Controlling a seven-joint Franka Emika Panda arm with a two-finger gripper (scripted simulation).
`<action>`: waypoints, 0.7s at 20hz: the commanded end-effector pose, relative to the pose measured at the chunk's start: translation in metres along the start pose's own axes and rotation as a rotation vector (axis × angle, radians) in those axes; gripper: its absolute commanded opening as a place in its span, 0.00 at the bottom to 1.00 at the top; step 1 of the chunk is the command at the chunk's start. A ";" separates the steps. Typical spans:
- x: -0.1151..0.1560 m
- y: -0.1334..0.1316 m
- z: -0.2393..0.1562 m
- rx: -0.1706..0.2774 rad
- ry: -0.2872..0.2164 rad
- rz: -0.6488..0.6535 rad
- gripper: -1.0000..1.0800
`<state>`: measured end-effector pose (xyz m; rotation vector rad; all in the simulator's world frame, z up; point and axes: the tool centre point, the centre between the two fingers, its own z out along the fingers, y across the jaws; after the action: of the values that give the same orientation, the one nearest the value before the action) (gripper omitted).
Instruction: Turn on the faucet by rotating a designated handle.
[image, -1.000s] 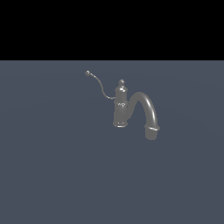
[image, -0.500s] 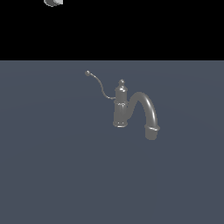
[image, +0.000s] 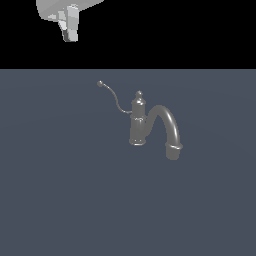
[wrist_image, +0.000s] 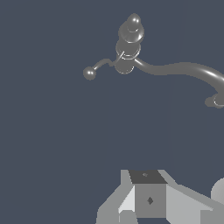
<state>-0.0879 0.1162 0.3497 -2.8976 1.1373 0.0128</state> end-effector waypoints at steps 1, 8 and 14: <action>0.009 -0.011 0.010 0.000 0.002 0.053 0.00; 0.038 -0.038 0.036 -0.003 0.007 0.198 0.00; 0.068 -0.058 0.060 -0.007 0.013 0.327 0.00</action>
<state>-0.0075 0.1160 0.2963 -2.7103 1.5536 0.0074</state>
